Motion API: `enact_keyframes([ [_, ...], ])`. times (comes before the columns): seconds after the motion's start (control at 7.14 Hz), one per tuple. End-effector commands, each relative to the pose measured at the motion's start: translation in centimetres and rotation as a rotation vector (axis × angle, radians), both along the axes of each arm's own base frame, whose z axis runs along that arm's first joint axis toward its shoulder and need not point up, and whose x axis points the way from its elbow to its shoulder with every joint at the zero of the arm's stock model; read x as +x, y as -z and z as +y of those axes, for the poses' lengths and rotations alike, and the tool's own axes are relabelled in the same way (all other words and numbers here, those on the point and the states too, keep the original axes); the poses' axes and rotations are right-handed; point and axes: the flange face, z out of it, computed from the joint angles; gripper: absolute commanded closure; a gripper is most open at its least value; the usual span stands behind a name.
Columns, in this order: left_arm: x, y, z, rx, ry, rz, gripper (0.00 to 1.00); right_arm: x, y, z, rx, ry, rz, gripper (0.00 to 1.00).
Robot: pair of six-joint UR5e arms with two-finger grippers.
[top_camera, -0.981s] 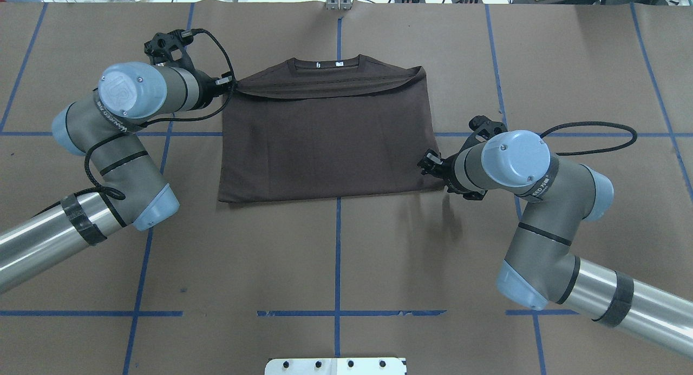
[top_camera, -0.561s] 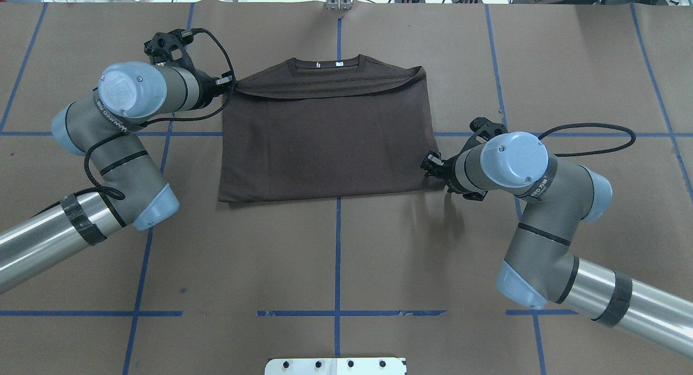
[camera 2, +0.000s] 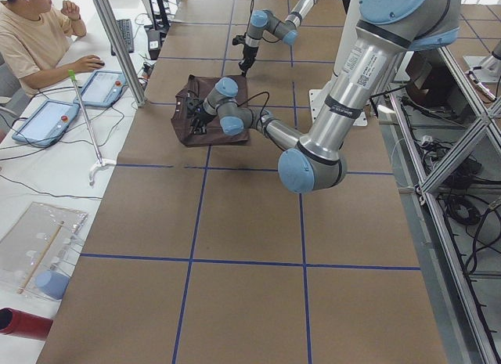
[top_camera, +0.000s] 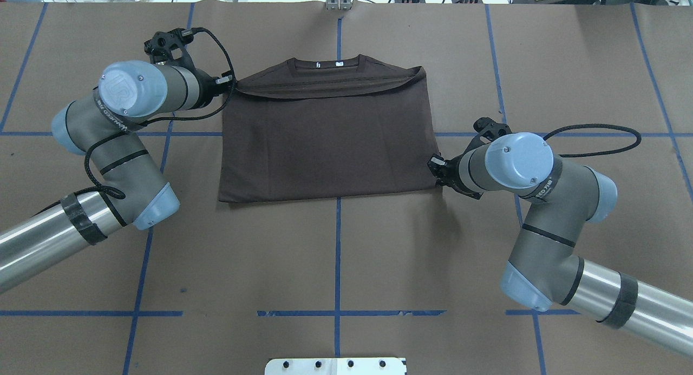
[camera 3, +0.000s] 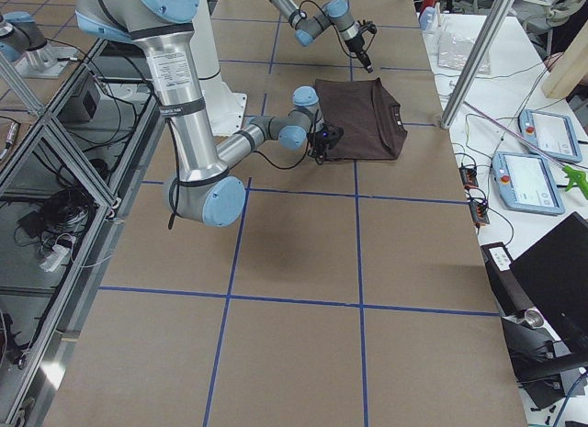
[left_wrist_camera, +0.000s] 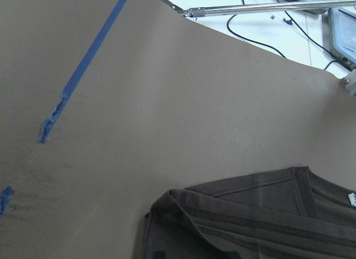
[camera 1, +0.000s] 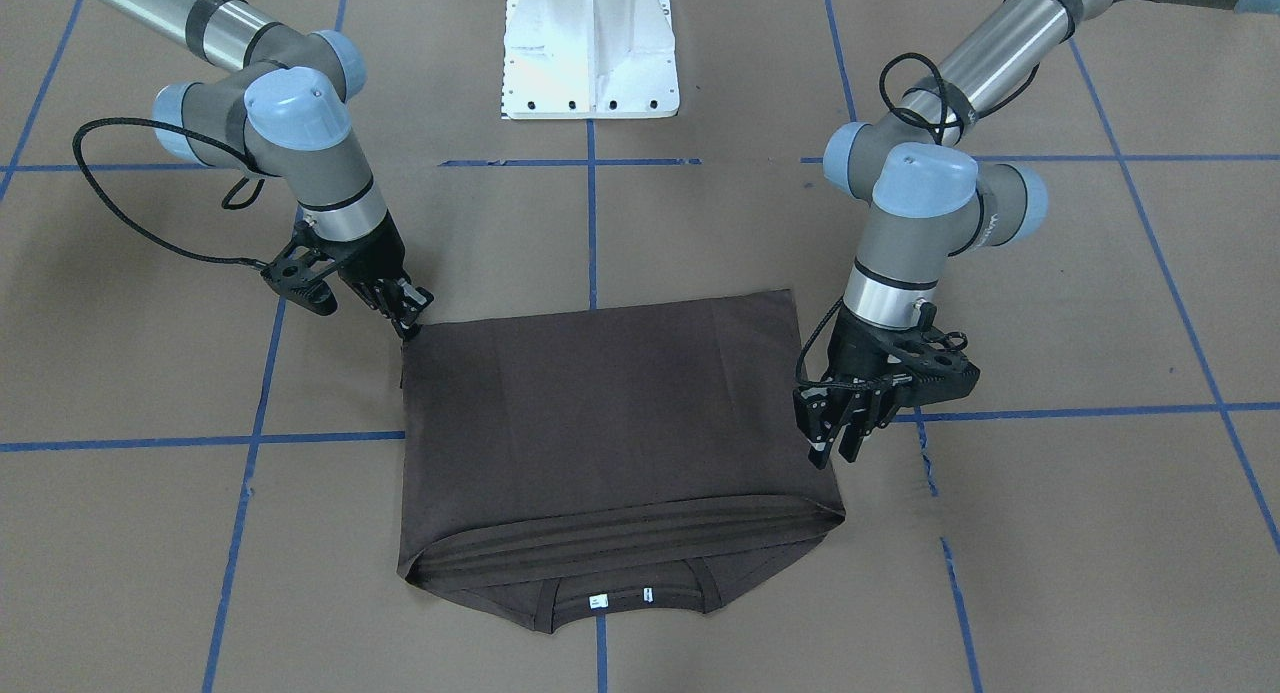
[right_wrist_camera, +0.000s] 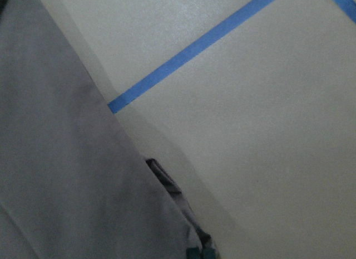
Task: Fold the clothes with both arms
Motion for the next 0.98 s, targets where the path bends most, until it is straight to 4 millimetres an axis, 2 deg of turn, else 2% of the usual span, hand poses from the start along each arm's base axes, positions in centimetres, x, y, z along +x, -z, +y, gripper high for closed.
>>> enact_keyframes([
  [0.0,-0.4,2.4,0.6,0.025,-0.003,0.037,0.56,3.1,3.2,5.6,-0.062,-0.025,-0.112,1.0],
  [0.14,-0.3,3.4,1.2,0.039,-0.027,0.064,0.58,3.9,5.6,12.0,-0.11,0.033,-0.179,1.0],
  [0.28,0.1,4.7,2.7,0.033,-0.098,0.107,0.58,5.0,6.0,18.4,-0.118,0.148,-0.19,1.0],
  [0.42,0.5,4.9,3.3,0.032,-0.121,0.116,0.58,6.8,7.0,23.5,-0.134,0.265,-0.21,1.0],
  [0.56,0.0,6.0,3.9,0.033,-0.117,0.143,0.58,6.2,5.8,27.0,-0.153,0.349,-0.18,1.0],
  [0.7,-0.6,7.3,4.9,0.004,-0.099,0.202,0.56,5.5,5.3,29.3,-0.159,0.406,-0.163,1.0],
  [0.84,-0.5,6.9,6.7,-0.057,-0.136,0.247,0.31,5.4,5.6,29.8,-0.158,0.413,-0.168,0.02],
])
